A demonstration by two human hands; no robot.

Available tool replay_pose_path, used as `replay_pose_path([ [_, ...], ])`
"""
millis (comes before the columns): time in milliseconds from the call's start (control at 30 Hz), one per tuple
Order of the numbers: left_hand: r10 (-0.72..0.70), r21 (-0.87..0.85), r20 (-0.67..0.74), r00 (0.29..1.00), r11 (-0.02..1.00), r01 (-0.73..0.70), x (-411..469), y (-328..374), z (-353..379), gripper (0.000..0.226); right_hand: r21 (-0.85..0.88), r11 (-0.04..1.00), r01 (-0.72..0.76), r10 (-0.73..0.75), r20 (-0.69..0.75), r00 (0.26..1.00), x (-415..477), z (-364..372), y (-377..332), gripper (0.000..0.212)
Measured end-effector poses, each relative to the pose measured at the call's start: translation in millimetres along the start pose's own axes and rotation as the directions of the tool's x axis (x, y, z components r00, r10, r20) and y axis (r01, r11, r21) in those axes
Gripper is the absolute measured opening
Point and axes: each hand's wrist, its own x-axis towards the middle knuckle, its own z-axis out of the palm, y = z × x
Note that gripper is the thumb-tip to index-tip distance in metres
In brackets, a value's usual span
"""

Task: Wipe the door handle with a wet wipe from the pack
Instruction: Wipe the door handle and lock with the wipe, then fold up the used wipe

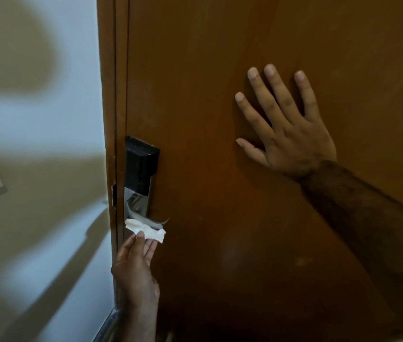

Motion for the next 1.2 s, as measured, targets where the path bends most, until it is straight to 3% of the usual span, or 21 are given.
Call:
replay_pose_path([
  [167, -0.077, 0.019, 0.109, 0.991, 0.997, 0.076, -9, 13, -33, 0.011, 0.02, 1.0, 0.006, -0.006, 0.023, 1.0, 0, -2, 0, 0.078],
  [333, -0.119, 0.182, 0.3, 0.946, 0.981, 0.065, -21, 51, -30, 0.023, 0.079, 0.997, -0.013, 0.005, 0.102, 0.995, -1, -13, -1, 0.077],
  [400, -0.107, 0.214, 0.415, 0.903, 0.977, 0.017, -27, 71, -21, 0.035, 0.169, 0.984, -0.056, 0.028, 0.164, 0.986, 1, -24, -9, 0.078],
  [467, -0.142, 0.273, 0.529, 0.836, 0.962, -0.009, -32, 92, -17, 0.04, 0.368, 0.918, -0.149, 0.06, 0.243, 0.968, -4, -42, -34, 0.077],
  [500, -0.167, 0.303, 0.564, 0.808, 0.953, -0.015, -34, 101, -15, 0.035, 0.52, 0.817, -0.247, 0.089, 0.311, 0.946, -11, -53, -52, 0.075],
  [533, -0.19, 0.328, 0.595, 0.781, 0.944, -0.021, -36, 109, -15, 0.029, 0.668, 0.634, -0.389, 0.106, 0.424, 0.9, -21, -69, -73, 0.073],
  [567, -0.22, 0.352, 0.615, 0.757, 0.936, -0.014, -39, 115, -15, 0.025, 0.757, 0.359, -0.547, 0.085, 0.557, 0.826, -31, -86, -96, 0.069],
  [633, -0.3, 0.393, 0.666, 0.683, 0.919, 0.02, -44, 125, -18, 0.022, 0.66, -0.201, -0.724, -0.025, 0.736, 0.677, -52, -117, -137, 0.055],
  [667, -0.346, 0.438, 0.684, 0.642, 0.899, 0.018, -47, 128, -23, 0.022, 0.551, -0.39, -0.738, -0.075, 0.78, 0.622, -65, -129, -157, 0.045],
  [700, -0.378, 0.466, 0.696, 0.61, 0.885, 0.017, -49, 130, -21, 0.021, 0.468, -0.495, -0.732, -0.11, 0.802, 0.587, -71, -131, -165, 0.035],
  [767, -0.43, 0.531, 0.688, 0.585, 0.848, -0.001, -56, 129, -23, 0.019, 0.337, -0.624, -0.705, -0.125, 0.848, 0.515, -91, -139, -180, 0.026],
  [900, -0.408, 0.509, 0.729, 0.549, 0.86, -0.038, -59, 126, -28, 0.02, 0.243, -0.735, -0.633, -0.097, 0.886, 0.453, -106, -146, -185, 0.015],
  [1000, -0.399, 0.532, 0.769, 0.5, 0.833, -0.151, -62, 115, -43, 0.019, 0.158, -0.806, -0.57, -0.111, 0.906, 0.409, -128, -154, -201, 0.021],
  [1100, -0.42, 0.579, 0.79, 0.447, 0.751, -0.317, -62, 100, -63, 0.016, 0.057, -0.859, -0.509, -0.152, 0.921, 0.359, -158, -161, -225, 0.022],
  [1200, -0.492, 0.63, 0.776, 0.393, 0.629, -0.455, -58, 78, -89, 0.027, -0.072, -0.883, -0.463, -0.221, 0.936, 0.275, -198, -166, -256, 0.024],
])
